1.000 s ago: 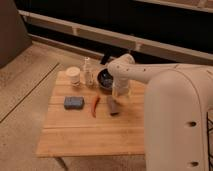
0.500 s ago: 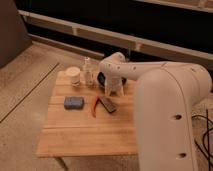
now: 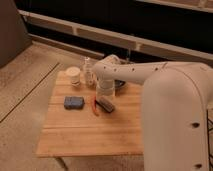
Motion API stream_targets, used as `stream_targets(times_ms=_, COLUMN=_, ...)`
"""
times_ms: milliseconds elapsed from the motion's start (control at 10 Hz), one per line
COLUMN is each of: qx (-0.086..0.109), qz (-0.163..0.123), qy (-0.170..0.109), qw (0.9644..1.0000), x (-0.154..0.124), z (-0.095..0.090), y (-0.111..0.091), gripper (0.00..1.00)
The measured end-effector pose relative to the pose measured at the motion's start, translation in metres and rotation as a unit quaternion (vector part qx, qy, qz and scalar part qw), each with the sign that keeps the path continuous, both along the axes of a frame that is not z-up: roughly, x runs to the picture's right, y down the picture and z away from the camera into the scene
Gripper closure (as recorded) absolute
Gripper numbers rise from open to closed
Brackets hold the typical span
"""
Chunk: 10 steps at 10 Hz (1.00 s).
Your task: Push the eraser across the table
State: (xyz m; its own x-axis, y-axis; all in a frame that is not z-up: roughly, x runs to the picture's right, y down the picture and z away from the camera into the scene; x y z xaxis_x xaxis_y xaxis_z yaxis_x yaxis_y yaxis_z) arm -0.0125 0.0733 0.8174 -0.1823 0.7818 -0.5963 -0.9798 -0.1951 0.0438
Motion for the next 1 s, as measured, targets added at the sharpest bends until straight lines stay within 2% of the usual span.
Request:
stream_targets(times_ms=200, qx=-0.006, qz=0.002, qy=-0.005, qw=1.0000, x=-0.005, z=-0.013, y=0.022, gripper=0.35)
stream_targets(times_ms=400, qx=-0.014, qz=0.004, qy=0.010, qw=0.9999, x=0.014, z=-0.013, y=0.031, gripper=0.35)
stream_targets(times_ms=700, qx=0.003, qz=0.006, qy=0.047, qw=0.9989, x=0.060, z=-0.016, y=0.010, gripper=0.35)
stream_targets(times_ms=800, qx=0.012, qz=0.002, qy=0.058, qw=0.9982, x=0.074, z=-0.018, y=-0.003, gripper=0.35)
stream_targets(times_ms=1000, qx=0.018, qz=-0.013, qy=0.061, qw=0.9979, x=0.076, z=-0.017, y=-0.013, gripper=0.35)
